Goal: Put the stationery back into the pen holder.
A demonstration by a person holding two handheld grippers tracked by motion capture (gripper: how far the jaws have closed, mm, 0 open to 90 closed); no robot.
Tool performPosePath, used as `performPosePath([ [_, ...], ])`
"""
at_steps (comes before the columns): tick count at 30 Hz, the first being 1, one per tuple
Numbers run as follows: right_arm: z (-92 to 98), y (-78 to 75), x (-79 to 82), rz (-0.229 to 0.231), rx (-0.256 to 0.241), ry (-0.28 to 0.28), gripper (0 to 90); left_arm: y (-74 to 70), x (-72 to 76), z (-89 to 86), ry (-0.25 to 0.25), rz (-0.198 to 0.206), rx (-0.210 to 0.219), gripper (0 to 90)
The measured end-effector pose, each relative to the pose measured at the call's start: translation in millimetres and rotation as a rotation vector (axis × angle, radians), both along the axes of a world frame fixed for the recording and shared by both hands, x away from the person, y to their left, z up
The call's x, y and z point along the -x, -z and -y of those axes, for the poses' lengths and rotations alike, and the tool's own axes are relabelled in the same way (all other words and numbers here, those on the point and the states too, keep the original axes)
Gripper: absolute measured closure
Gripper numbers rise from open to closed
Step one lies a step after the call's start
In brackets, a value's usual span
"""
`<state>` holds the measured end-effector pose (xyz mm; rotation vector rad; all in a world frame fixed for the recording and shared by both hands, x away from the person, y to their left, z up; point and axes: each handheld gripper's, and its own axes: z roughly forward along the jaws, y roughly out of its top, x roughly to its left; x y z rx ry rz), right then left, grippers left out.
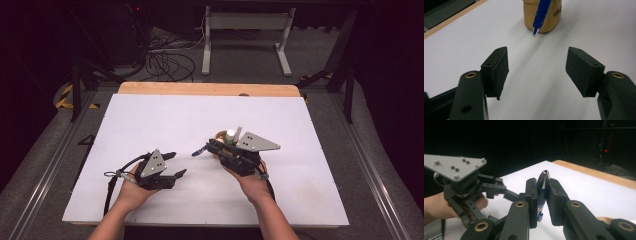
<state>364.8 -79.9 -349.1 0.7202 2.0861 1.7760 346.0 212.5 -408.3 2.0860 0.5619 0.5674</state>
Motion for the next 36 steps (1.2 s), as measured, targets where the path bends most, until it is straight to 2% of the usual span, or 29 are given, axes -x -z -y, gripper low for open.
performPosePath([
  [11,31.1,-17.9,0.5,0.049,-0.045,0.088,80.3,0.0,-0.2,0.0,-0.011,-0.002,0.003,32.7],
  [21,53.0,-27.4,1.0,0.065,-0.083,0.145,80.3,0.1,-0.3,0.1,-0.015,0.000,0.007,32.3],
  [36,64.9,-29.5,0.0,0.073,-0.057,0.204,80.3,0.1,-0.3,0.2,-0.015,0.000,0.007,32.0],
])
